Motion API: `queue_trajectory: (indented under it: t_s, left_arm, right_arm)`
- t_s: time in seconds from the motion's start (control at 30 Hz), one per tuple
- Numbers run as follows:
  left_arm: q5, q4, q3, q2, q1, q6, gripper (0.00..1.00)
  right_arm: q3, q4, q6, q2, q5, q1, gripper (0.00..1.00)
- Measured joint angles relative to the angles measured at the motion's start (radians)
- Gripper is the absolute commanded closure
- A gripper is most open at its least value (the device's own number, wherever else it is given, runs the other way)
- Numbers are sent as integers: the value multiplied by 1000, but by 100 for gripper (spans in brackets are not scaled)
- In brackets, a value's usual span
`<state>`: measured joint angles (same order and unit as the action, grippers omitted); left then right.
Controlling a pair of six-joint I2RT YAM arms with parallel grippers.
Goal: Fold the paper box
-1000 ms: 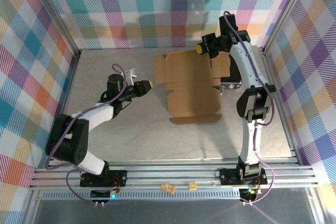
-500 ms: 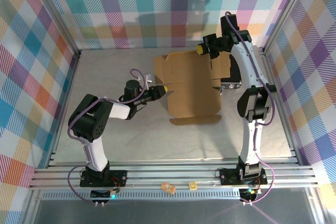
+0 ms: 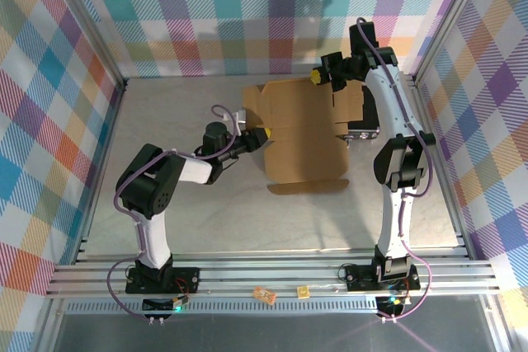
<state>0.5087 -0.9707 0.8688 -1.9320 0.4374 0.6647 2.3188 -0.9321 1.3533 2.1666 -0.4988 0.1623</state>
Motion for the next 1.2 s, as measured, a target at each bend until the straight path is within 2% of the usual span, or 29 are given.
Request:
queue_trajectory:
  t_s: [0.23, 0.37, 0.47, 0.6, 0.67, 0.77, 1.0, 1.2]
  left_arm:
    - [-41, 47, 0, 2, 30, -30, 68]
    - [-88, 122, -2, 32, 36, -55, 58]
    - [-100, 220, -2, 103, 27, -80, 56]
    - [-32, 288, 2, 165, -18, -89, 53]
    - [24, 283, 13, 144, -59, -68, 48]
    - [100, 263, 40, 76, -98, -28, 49]
    - [179, 203, 46, 2, -100, 5, 49]
    - [190, 109, 71, -58, -96, 46, 52]
  right_arm:
    - [0, 0, 0, 0, -1, -6, 100]
    - [0, 6, 3, 0, -1, -10, 100]
    - [0, 9, 7, 0, -7, -16, 100]
    - [0, 9, 11, 0, -12, -20, 100]
    - [0, 9, 12, 0, -14, -23, 100]
    - [0, 9, 18, 0, -19, -24, 100]
    - [0, 12, 27, 0, -40, -26, 100]
    - [0, 13, 31, 0, -46, -26, 100]
